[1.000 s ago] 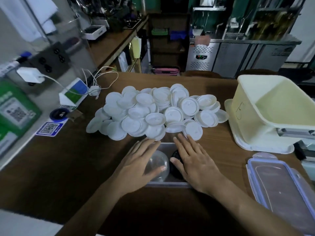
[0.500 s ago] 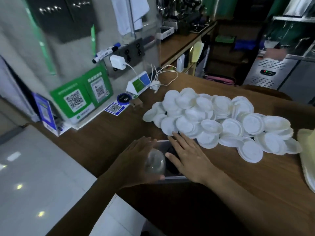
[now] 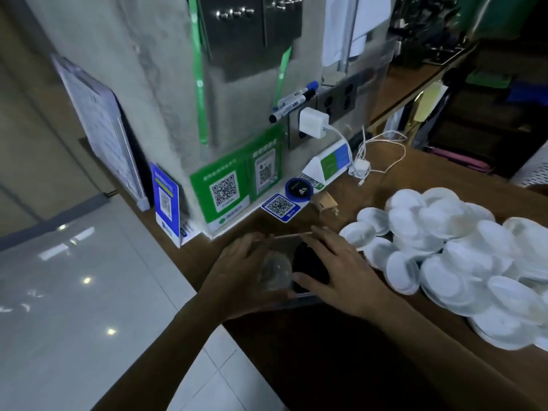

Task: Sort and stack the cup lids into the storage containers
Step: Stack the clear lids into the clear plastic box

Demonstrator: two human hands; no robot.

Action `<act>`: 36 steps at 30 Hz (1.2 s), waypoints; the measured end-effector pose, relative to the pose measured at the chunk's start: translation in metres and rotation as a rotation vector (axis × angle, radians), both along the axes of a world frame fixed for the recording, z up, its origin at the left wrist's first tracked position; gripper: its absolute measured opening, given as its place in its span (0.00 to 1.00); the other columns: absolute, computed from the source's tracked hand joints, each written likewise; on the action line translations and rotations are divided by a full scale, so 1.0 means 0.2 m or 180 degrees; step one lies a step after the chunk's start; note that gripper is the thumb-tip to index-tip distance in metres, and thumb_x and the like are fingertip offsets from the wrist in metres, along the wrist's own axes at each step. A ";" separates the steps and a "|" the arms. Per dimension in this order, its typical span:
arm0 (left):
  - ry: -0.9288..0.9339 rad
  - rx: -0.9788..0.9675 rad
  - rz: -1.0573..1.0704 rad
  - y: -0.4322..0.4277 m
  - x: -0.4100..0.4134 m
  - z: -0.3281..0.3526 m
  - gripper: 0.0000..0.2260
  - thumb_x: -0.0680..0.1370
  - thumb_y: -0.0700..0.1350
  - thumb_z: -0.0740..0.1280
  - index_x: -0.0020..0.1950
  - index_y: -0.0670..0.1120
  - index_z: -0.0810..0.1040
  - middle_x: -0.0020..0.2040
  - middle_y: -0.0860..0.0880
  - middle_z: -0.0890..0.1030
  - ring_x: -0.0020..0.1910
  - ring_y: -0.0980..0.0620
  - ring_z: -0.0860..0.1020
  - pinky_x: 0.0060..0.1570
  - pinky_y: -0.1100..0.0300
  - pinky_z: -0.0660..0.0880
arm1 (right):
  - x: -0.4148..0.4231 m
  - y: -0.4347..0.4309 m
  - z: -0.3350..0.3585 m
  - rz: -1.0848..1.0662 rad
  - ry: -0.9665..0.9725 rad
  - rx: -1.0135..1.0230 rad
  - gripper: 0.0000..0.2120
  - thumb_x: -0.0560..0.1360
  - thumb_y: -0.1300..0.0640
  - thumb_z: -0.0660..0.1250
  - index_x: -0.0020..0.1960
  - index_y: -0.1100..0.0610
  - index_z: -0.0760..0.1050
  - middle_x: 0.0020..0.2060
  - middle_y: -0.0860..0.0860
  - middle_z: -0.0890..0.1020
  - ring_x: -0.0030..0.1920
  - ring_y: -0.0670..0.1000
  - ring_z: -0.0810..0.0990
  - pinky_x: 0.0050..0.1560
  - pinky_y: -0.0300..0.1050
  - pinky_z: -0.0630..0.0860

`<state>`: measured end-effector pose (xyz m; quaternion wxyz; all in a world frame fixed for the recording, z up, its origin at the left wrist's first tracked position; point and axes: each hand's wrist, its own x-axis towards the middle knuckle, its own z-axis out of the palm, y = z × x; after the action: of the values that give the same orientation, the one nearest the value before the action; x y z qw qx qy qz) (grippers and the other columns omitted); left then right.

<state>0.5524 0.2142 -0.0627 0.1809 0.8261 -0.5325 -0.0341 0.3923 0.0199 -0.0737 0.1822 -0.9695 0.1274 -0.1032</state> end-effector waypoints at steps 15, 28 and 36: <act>-0.0148 -0.0860 -0.0159 -0.01 0.26 -0.14 0.38 0.71 0.66 0.72 0.73 0.43 0.75 0.72 0.45 0.74 0.71 0.45 0.72 0.67 0.43 0.75 | 0.49 -0.24 -0.01 0.0778 -0.0013 -0.0256 0.37 0.80 0.33 0.60 0.84 0.45 0.53 0.83 0.45 0.51 0.83 0.47 0.50 0.78 0.53 0.62; -0.0273 -0.0862 0.0359 -0.03 0.06 -0.17 0.32 0.74 0.64 0.71 0.69 0.45 0.76 0.67 0.46 0.76 0.67 0.47 0.74 0.65 0.48 0.73 | 0.47 -0.22 0.00 0.0655 0.0213 -0.0658 0.38 0.79 0.27 0.50 0.84 0.41 0.44 0.84 0.48 0.50 0.83 0.53 0.50 0.80 0.60 0.56; -0.0245 -0.0695 0.0365 -0.03 -0.06 -0.02 0.38 0.73 0.70 0.67 0.75 0.48 0.72 0.70 0.46 0.73 0.67 0.46 0.73 0.63 0.53 0.70 | 0.21 -0.20 0.07 0.0403 -0.0102 -0.0217 0.37 0.80 0.32 0.56 0.83 0.49 0.56 0.82 0.52 0.58 0.82 0.54 0.57 0.79 0.54 0.61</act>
<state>0.5406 0.2087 -0.0672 0.2508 0.8313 -0.4915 0.0662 0.4352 -0.0199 -0.0591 0.1573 -0.9795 0.0593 -0.1112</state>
